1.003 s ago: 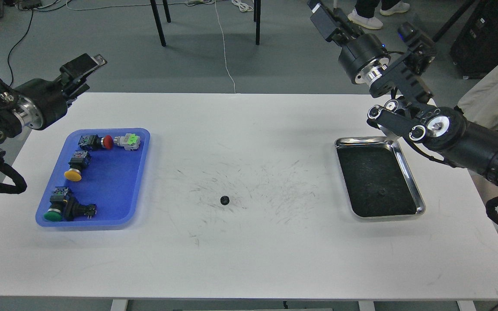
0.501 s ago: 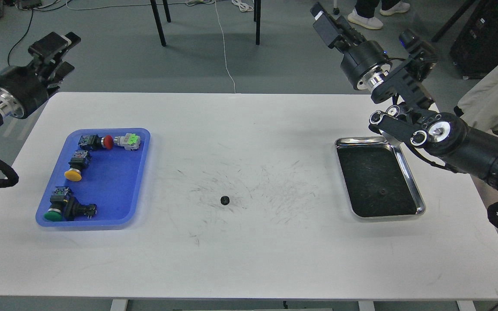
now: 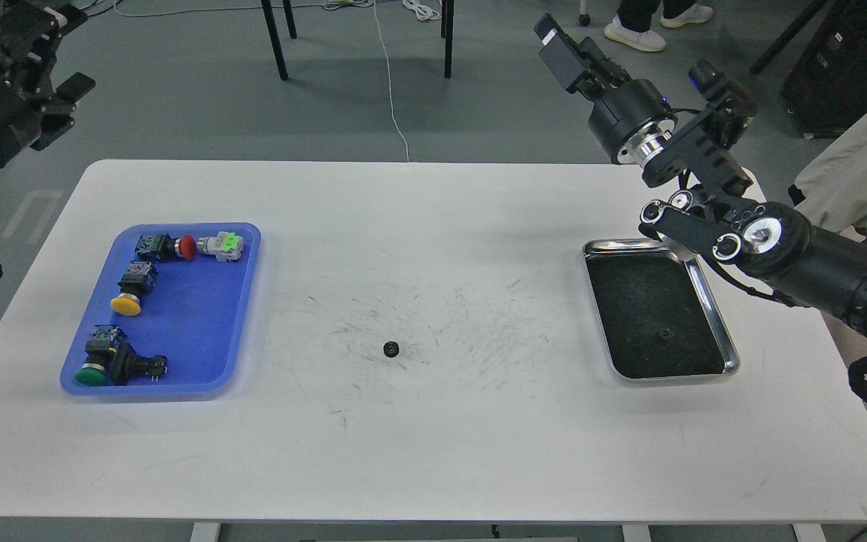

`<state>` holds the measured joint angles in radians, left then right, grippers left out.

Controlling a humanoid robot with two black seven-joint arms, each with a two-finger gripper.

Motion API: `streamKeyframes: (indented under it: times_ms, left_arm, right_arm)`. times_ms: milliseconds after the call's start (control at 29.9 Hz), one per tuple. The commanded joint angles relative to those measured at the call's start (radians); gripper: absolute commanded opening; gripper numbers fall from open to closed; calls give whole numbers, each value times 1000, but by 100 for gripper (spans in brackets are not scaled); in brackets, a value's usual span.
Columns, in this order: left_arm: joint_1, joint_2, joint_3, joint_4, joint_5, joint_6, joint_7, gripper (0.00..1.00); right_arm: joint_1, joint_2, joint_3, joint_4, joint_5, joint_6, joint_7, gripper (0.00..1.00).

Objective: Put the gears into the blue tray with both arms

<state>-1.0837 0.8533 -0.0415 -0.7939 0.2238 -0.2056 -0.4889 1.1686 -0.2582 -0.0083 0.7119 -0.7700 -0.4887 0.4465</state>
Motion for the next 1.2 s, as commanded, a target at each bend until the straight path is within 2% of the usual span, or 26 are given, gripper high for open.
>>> streamKeyframes:
  times_ms: [0, 334, 468, 568, 735, 802, 902, 1003, 1170]
  left_arm:
    - [19, -14, -11, 5, -32, 18, 0, 97]
    - [73, -17, -11, -13, -83, -8, 0, 95]
    - [88, -22, -6, -31, -129, 6, 0, 88]
    - [91, -20, -8, -39, -133, -23, 0, 89]
    - [94, -19, 2, -76, -120, -17, 0, 89]
    - [103, -17, 5, -91, -118, 17, 0, 87]
    - [117, -16, 0, -137, -116, 133, 0, 84]
    - [137, -26, -12, -156, -124, 215, 0, 84]
    - [159, -28, -35, -218, -132, 227, 0, 84]
  right_arm:
    - [0, 2, -1, 0, 0, 0, -2, 92]
    - [-1, 4, -9, 0, 0, 0, 0, 92]
    - [-3, 5, -6, 0, 0, 0, 0, 92]
    - [-6, 5, -4, -2, 0, 0, 0, 92]
    - [-7, 8, -2, -2, 0, 0, 0, 92]
    - [-7, 8, -1, -2, 0, 0, 0, 92]
    - [-9, 8, -1, -2, 0, 0, 0, 92]
    - [-21, 8, 1, 0, 0, 0, 0, 92]
    - [-24, 8, 1, -2, 0, 0, 0, 92]
